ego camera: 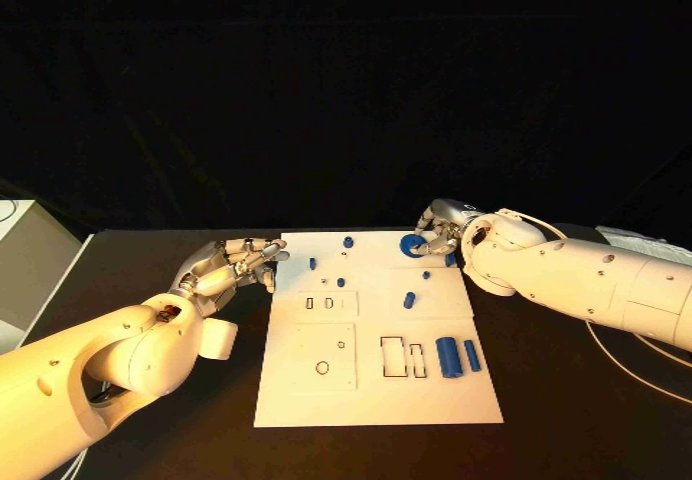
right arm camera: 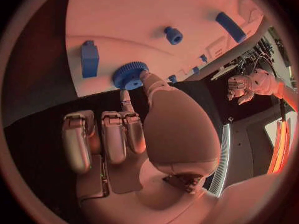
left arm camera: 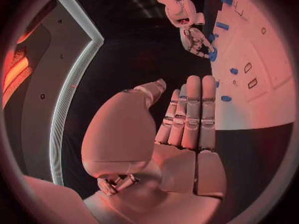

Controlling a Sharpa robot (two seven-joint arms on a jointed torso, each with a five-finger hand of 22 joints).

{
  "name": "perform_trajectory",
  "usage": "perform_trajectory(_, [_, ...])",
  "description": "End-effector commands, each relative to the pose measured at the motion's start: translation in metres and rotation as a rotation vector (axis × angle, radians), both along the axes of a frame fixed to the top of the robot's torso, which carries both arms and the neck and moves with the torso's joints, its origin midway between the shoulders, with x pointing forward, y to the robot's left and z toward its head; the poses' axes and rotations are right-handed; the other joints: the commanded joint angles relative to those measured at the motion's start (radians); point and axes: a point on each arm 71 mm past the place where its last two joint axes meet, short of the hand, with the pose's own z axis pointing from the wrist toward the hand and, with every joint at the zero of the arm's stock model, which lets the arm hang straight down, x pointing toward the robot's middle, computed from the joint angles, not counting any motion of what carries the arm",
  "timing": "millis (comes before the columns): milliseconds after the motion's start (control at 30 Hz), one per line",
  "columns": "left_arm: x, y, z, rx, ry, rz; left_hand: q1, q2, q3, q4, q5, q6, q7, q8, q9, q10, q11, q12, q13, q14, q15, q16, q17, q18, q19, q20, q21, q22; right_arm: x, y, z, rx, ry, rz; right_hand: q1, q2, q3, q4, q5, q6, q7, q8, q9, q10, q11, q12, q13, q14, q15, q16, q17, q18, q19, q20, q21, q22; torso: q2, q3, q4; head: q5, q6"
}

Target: Assemble the parts on the task board

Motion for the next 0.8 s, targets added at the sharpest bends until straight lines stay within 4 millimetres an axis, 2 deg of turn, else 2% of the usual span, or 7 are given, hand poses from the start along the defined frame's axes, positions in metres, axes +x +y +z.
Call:
perform_trajectory(33, [-0.0008, -0.0025, 0.0011, -0.008, -0.01, -0.02, -0.006, 0.007, 0.006, -0.001, 0.001, -0.005, 0.005, -0.005, 0.002, -0.004, 0.001, -0.004, -0.001, -0.007, -0.001, 0.003, 0.0, 0.014, -0.009, 0.0, 0.002, 0.001, -0.0001, 0.0011, -0.0051, -0.033, 0.037, 0.007, 0.01, 0.003, 0.001, 0.008, 0.008, 0.008, -0.001, 0.006, 0.001, 0.104, 0.005, 0.002, 0.263, 0.084, 0.007, 0.006, 0.16, -0.014, 0.105, 0.008, 0.004, 0.263, 0.001, 0.0, -0.0002, 0.001, -0.002])
perform_trajectory(367, [-0.0007, -0.0025, 0.0011, -0.008, -0.009, -0.02, -0.006, 0.007, 0.006, -0.001, 0.001, -0.005, 0.005, -0.005, 0.002, -0.004, 0.001, -0.004, -0.001, -0.007, -0.001, 0.003, 0.0, 0.014, -0.009, 0.0, 0.002, 0.001, 0.0007, 0.0033, -0.0073, -0.031, 0.05, 0.015, 0.015, 0.019, 0.017, 0.037, 0.045, 0.04, -0.011, 0.02, 0.004, 0.104, -0.002, 0.002, 0.263, 0.084, 0.0, 0.007, 0.163, -0.014, 0.105, 0.003, 0.004, 0.263, 0.0, 0.0008, -0.0005, 0.002, -0.005])
perform_trajectory(600, [-0.0007, -0.0023, 0.001, -0.008, -0.009, -0.02, -0.006, 0.007, 0.006, -0.001, 0.001, -0.005, 0.005, -0.005, 0.002, -0.004, 0.001, -0.004, -0.001, -0.007, -0.001, 0.003, 0.0, 0.014, -0.009, 0.0, 0.002, 0.001, 0.0002, 0.0041, -0.0064, -0.024, 0.033, 0.024, 0.04, 0.034, 0.077, 0.041, 0.084, 0.077, -0.028, 0.033, 0.005, 0.104, -0.018, 0.002, 0.263, 0.084, -0.018, 0.008, 0.168, -0.014, 0.105, -0.013, 0.004, 0.263, 0.0, 0.0014, -0.0018, 0.003, -0.004])
perform_trajectory(800, [-0.0005, -0.0021, 0.0009, -0.008, -0.009, -0.019, -0.006, 0.007, 0.006, -0.001, 0.001, -0.005, 0.005, -0.005, 0.002, -0.004, 0.001, -0.004, -0.001, -0.007, -0.001, 0.003, 0.0, 0.014, -0.009, 0.0, 0.002, 0.001, -0.0024, 0.0087, -0.0014, -0.03, -0.042, 0.045, 0.05, 0.038, 0.119, 0.034, 0.08, 0.091, -0.035, 0.04, 0.006, 0.104, -0.024, 0.002, 0.263, 0.086, -0.026, 0.01, 0.177, -0.014, 0.105, -0.021, 0.004, 0.263, 0.0, 0.0016, -0.0012, 0.003, -0.003])
